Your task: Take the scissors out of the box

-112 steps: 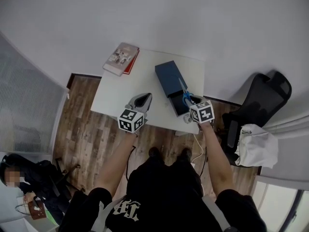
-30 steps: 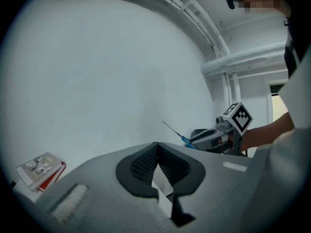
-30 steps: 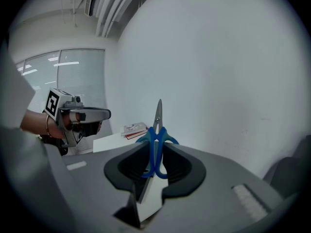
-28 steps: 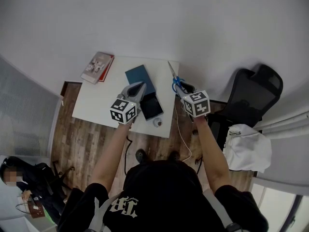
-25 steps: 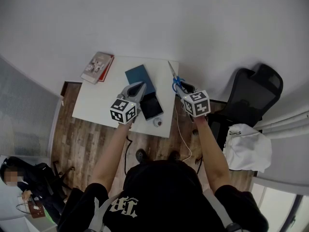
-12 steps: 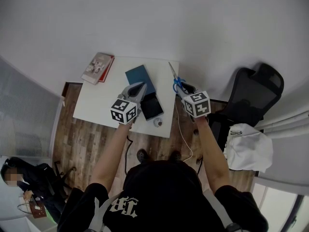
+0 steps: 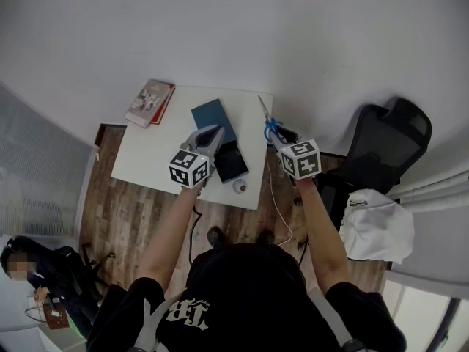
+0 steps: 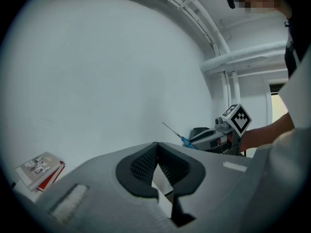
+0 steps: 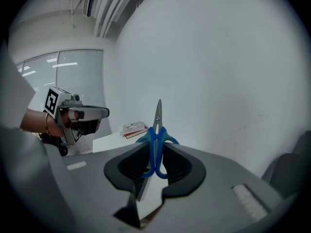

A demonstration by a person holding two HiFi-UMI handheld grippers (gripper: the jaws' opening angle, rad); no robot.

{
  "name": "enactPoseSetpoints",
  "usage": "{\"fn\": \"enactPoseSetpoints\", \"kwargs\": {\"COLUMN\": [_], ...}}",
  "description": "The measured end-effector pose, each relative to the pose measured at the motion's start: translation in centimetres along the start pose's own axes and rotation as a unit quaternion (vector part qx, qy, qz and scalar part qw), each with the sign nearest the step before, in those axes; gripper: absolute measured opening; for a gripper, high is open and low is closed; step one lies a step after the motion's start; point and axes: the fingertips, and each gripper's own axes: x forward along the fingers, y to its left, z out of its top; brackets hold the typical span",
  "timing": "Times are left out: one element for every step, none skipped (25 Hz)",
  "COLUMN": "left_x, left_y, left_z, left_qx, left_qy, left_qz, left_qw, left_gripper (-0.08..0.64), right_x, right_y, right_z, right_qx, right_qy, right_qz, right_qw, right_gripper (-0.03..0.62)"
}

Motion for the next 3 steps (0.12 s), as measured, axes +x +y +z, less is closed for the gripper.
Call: {"fn": "enactPoseSetpoints", "kwargs": {"left_x": [0.02,0.05,0.07], "left_y": [0.00,0.01,0.02], "left_z": [-0.01,-0.02,-0.03], "left_qx": [-0.001,-0.001,-0.002], "left_qy": [0.000,0.000,-0.001], "left_qz": [0.000,0.000,-0.001], "left_qw": [1.0000,1.0000,1.0000], "left_gripper": [-0.003,-0.003,-0.003], "right_x": [0.02,0.04,0.07], "right_y": [0.00,-0.01,-0.01], "right_z": [-0.02,-0.05,-0.07], "right_qx": [0.001,0.001,0.002], "right_qy": [0.000,0.000,0.000], "right_qz": [0.000,0.000,0.001], "right_qw": [1.000,1.000,1.000], "right_gripper": [0.092,0.092,0.092]}}
